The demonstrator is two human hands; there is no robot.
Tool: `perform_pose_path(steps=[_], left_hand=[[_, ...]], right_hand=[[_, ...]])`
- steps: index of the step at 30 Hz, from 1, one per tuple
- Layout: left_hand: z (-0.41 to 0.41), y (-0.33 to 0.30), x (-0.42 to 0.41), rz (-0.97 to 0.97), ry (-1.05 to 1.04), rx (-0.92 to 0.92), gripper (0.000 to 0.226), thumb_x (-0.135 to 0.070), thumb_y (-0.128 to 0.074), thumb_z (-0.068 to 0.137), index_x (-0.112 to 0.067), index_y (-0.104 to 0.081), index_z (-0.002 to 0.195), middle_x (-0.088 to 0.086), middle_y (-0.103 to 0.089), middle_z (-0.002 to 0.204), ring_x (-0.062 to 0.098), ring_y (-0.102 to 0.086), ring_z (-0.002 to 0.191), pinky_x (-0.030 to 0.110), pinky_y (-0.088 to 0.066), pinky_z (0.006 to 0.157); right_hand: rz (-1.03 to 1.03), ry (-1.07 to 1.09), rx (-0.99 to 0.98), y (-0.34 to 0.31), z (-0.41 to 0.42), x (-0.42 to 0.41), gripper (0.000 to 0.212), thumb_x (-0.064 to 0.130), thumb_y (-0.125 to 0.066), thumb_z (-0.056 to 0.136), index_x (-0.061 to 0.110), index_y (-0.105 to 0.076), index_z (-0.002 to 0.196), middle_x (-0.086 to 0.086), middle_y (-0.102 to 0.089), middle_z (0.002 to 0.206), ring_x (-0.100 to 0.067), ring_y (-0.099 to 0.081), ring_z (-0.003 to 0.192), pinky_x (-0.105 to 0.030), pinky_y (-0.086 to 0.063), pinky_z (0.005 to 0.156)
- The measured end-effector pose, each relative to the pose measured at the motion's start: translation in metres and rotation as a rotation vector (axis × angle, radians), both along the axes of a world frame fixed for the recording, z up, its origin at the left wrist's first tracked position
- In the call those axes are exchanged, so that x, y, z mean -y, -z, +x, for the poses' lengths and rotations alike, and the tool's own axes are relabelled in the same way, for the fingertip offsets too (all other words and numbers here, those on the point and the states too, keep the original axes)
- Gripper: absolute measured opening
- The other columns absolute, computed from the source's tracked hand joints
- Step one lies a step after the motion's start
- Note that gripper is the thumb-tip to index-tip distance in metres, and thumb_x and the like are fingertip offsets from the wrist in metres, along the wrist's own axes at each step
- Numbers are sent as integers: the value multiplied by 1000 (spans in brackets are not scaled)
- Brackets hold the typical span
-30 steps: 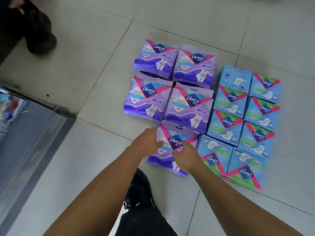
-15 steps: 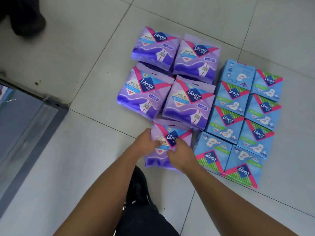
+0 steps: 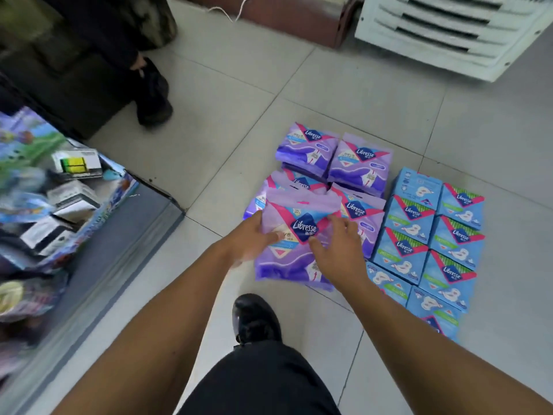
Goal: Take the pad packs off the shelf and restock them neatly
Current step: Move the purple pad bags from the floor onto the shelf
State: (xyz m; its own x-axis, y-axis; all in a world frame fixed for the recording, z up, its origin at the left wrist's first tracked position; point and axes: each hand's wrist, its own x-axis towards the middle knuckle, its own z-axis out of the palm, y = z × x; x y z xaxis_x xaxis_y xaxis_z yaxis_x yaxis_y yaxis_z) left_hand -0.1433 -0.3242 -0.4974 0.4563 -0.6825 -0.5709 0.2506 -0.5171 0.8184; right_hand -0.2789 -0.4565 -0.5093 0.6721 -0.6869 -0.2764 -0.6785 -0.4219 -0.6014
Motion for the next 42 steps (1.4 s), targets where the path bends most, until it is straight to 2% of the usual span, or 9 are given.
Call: perform_pose_path(steps=[6,11,16,20,26,28,31,36,42], left_hand=[[43,-118,-62,-157,-208,252,31,-2,-60,93,-7,-53,122,5,-70,109,14,-71,92,26,-58,74],[65,-232,-150,-261,-409,440,39,-9,-68,88,-2,-51,123,14,-68,117,28,-68,102,48,-54,92],[56,-317,-245,-295,-676,675,37,-12,-60,94,-11,-35,121,10,-60,120,22,-65,105,40,-56,89],[36,-367,-328,-317,-874,772,47,-6,-54,94,-13,-21,127,3,-52,114,9,-60,91,19,-55,65],[1,-392,-471,-199,-1141,976,69,-3,-63,82,-13,-23,137,6,-51,119,15,-62,100,33,-57,79],[-6,-391,-515,-169,-1208,992,70,3,-62,87,-16,-23,142,1,-54,112,18,-64,99,40,-59,81],[-12,-386,-571,-72,-1327,1074,59,-2,-68,86,-14,-35,133,-4,-57,103,21,-63,99,42,-56,84],[-3,-370,-639,50,-1485,1110,38,-7,-70,83,-21,-46,109,2,-63,106,28,-65,97,49,-55,84],[22,-343,-681,100,-1545,1047,49,-15,-61,90,-26,-40,132,3,-63,121,27,-64,102,41,-55,82]], right_hand=[[131,40,360,-111,62,-30,84,33,-72,86,13,-20,150,-10,-39,144,-28,-41,131,-32,-36,98],[162,-162,456,-208,120,-85,45,40,-64,90,13,-47,122,-1,-60,101,-23,-61,98,-25,-35,71],[168,-391,637,-301,155,-180,27,34,-60,91,15,-48,104,3,-59,93,-17,-58,83,-25,-38,58],[113,-596,741,-359,166,-272,18,32,-55,93,18,-45,100,10,-55,85,-13,-54,77,-24,-36,58],[103,-834,758,-403,175,-415,19,25,-51,90,17,-48,107,-4,-63,104,-26,-62,94,-42,-52,81],[118,-894,777,-408,178,-458,15,21,-51,91,20,-50,106,0,-62,105,-22,-61,95,-33,-50,76],[137,-968,794,-407,187,-514,12,20,-54,92,21,-51,104,1,-63,109,-16,-61,91,-23,-49,64],[146,-1030,805,-392,210,-590,19,25,-58,91,20,-52,109,-2,-62,117,-21,-62,102,-39,-54,85],[146,-1057,776,-372,237,-640,31,29,-61,93,17,-50,119,-2,-59,121,-16,-61,101,-20,-47,63]])
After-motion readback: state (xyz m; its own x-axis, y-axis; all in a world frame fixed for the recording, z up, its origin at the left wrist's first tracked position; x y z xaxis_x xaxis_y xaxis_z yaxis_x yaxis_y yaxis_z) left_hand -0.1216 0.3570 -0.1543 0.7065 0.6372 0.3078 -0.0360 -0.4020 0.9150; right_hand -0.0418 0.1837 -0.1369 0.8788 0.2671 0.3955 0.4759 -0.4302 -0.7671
